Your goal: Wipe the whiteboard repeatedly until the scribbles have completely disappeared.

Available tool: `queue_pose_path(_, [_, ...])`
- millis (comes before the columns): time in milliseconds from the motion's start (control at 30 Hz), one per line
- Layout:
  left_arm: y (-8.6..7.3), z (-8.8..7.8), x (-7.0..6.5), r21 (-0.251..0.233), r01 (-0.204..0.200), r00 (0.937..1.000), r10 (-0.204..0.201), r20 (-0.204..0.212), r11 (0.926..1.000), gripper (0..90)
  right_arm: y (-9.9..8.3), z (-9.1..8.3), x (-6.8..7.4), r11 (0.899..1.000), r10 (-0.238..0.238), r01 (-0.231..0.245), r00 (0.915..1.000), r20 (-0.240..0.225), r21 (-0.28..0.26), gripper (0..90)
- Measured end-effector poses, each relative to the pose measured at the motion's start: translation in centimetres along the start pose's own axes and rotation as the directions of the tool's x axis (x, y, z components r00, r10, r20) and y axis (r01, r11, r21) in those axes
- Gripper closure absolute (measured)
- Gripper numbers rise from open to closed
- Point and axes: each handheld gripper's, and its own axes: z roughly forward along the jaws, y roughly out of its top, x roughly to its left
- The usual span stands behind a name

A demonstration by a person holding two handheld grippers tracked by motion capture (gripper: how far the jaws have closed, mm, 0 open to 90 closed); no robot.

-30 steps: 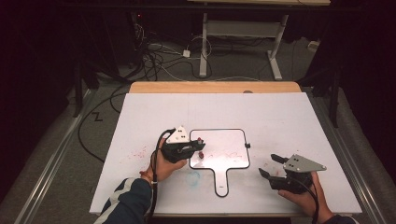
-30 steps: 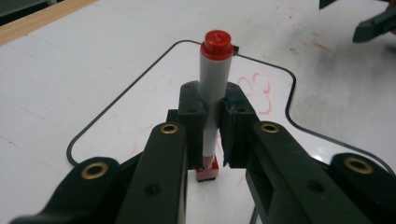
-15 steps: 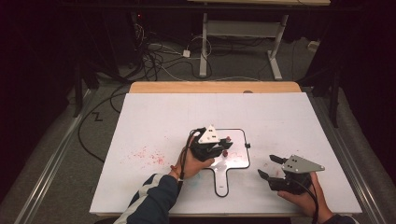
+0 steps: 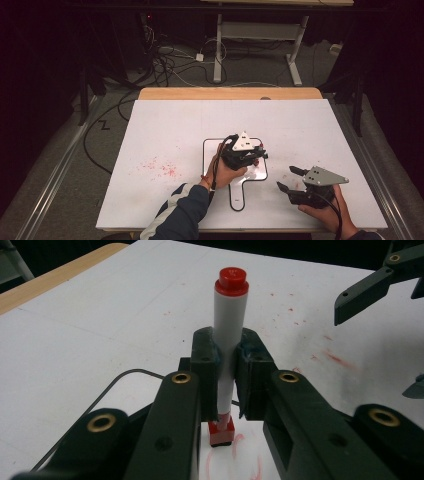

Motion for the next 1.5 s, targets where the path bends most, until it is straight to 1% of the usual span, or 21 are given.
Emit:
queue_pose_path(67, [0.0,-0.3,0.2,0.008,0.01,0.9999,-0.01,0.001,0.9999,78.8,0.0,0.0,0.0,1.0,0.002,-0.002,1.0,0.002,-0.001,32.8])
queue_pose_path(133, [-0.2,-0.7,0.5,0.015,0.019,0.9998,-0.019,-0.01,0.9997,78.8,0.1,-0.1,0.0,1.0,0.007,-0.007,1.0,0.003,-0.003,32.8])
queue_pose_path(233, [-0.9,-1.7,1.1,0.011,0.053,0.9985,-0.053,-0.017,0.9985,78.8,0.0,-0.1,-0.1,1.0,0.013,-0.013,0.9999,0.006,-0.003,32.9])
queue_pose_path(333, [-1.6,-2.9,1.6,0.005,0.076,0.9969,-0.076,-0.023,0.9971,78.9,0.0,-0.1,-0.1,1.0,0.013,-0.013,0.9999,0.009,-0.002,32.9])
queue_pose_path(433, [-2.4,-4.2,1.9,0.009,0.084,0.9961,-0.083,-0.028,0.9965,78.8,0.1,-0.1,0.0,1.0,0.017,-0.017,0.9998,0.009,0.0,32.9])
queue_pose_path(567, [-3.4,-6.2,2.3,0.021,0.079,0.9964,-0.078,-0.034,0.9967,78.9,0.1,0.0,0.1,1.0,0.015,-0.015,0.9998,0.01,0.003,32.9])
queue_pose_path(633, [-3.9,-7.1,2.6,0.027,0.084,0.996,-0.083,-0.034,0.9961,78.8,0.0,0.0,0.1,1.0,0.017,-0.017,0.9998,0.009,0.002,32.9])
queue_pose_path(667, [-4.1,-7.5,2.7,0.03,0.083,0.9959,-0.082,-0.038,0.9961,78.8,0.0,0.1,0.1,1.0,0.022,-0.022,0.9997,0.011,0.006,32.9])
queue_pose_path(733, [-4.3,-8.1,2.9,0.037,0.077,0.9961,-0.075,-0.048,0.9964,78.8,0.0,0.1,0.0,1.0,0.016,-0.016,0.9998,0.01,0.006,32.9])
queue_pose_path(800, [-4.6,-8.4,3.1,0.031,0.093,0.995,-0.092,-0.04,0.9952,78.8,0.1,0.1,0.1,1.0,0.012,-0.013,0.9999,0.009,0.007,32.9])
queue_pose_path(867, [-4.7,-8.2,3.2,0.016,0.108,0.9935,-0.108,-0.037,0.994,78.8,0.1,0.2,0.1,1.0,0.01,-0.01,0.9999,0.01,0.009,32.9])
queue_pose_path(933, [-4.4,-7.6,2.8,0.012,0.1,0.9947,-0.1,-0.027,0.9949,78.8,0.1,0.3,0.1,1.0,0.016,-0.016,0.9998,0.009,0.009,32.9])
queue_pose_path(1000, [-3.9,-6.6,2.3,0.009,0.087,0.996,-0.087,-0.021,0.9962,78.8,0.1,0.3,0.1,1.0,0.009,-0.009,0.9999,0.006,0.01,32.9])
queue_pose_path(1100, [-2.9,-4.6,1.6,0.001,0.075,0.9972,-0.075,-0.004,0.9972,78.8,0.1,0.4,0.1,1.0,0.01,-0.01,0.9999,0.003,0.013,32.9])
queue_pose_path(1133, [-2.5,-4.0,1.3,0.003,0.065,0.9979,-0.065,-0.004,0.9979,78.8,0.1,0.4,0.1,1.0,0.008,-0.008,1.0,0.003,0.013,32.9])
queue_pose_path(1200, [-1.8,-2.8,0.8,0.007,0.054,0.9984,-0.054,0.018,0.9985,78.8,0.1,0.3,0.1,1.0,0.006,-0.006,1.0,0.001,0.011,32.9])
queue_pose_path(1300, [-0.8,-1.4,0.1,0.018,0.03,0.999,-0.03,0.034,0.9994,78.8,0.0,0.2,0.0,1.0,0.009,-0.009,1.0,0.003,0.009,33.0])
queue_pose_path(1367, [-0.4,-1.0,-0.3,0.027,0.012,0.9992,-0.013,0.038,0.9996,78.8,0.0,0.1,-0.1,1.0,0.012,-0.012,0.9999,0.007,0.009,32.9])
queue_pose_path(1433, [-0.3,-1.1,-0.3,0.037,0.004,0.9991,-0.006,0.042,0.9993,78.8,-0.1,0.0,-0.1,1.0,0.012,-0.012,0.9999,0.007,0.006,32.9])
queue_pose_path(1500, [-0.5,-1.3,0.1,0.039,0.027,0.9983,-0.029,0.05,0.9989,78.8,-0.1,-0.2,-0.1,1.0,0.011,-0.011,0.9999,0.012,0.003,32.9])
